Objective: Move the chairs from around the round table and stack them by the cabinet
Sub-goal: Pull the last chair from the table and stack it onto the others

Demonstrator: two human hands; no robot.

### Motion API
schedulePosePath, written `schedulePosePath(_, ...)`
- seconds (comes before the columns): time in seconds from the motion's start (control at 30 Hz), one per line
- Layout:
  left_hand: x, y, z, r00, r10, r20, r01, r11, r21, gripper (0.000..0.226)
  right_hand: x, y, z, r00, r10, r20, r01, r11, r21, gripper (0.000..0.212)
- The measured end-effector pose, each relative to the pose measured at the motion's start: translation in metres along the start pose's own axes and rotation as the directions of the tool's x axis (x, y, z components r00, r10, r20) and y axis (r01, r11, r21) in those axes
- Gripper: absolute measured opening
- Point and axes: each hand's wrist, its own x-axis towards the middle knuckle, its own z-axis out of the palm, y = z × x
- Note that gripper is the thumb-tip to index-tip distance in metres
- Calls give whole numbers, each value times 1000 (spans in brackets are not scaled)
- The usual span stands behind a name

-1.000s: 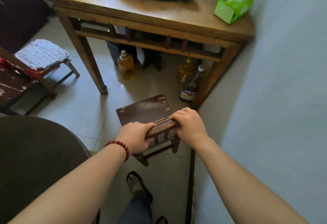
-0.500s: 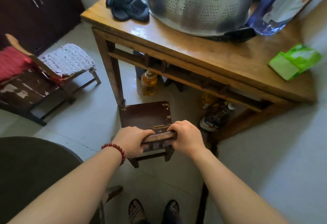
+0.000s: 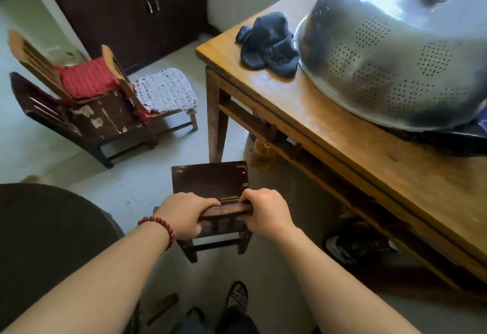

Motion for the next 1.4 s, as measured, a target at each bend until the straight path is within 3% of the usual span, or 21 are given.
schedulePosePath(0.27,8,-53,-34,992,-125,-30,124,992,-8,48,81,-24,-4,989,-142,35,141,990,20,24)
schedulePosePath(0.63,51,-178,-75,977,-213,-20,213,977,-9,49,224,-76,15,971,-208,121,203,978,56,25)
schedulePosePath(0.93,89,-242,-105,981,-191,-17,191,981,21,59,288,-97,12,977,-193,93,189,981,51,18)
schedulePosePath(1.4,128,-264,-180,992,-120,-38,121,992,35,54,347,-101,-33,985,-170,8,170,985,43,19)
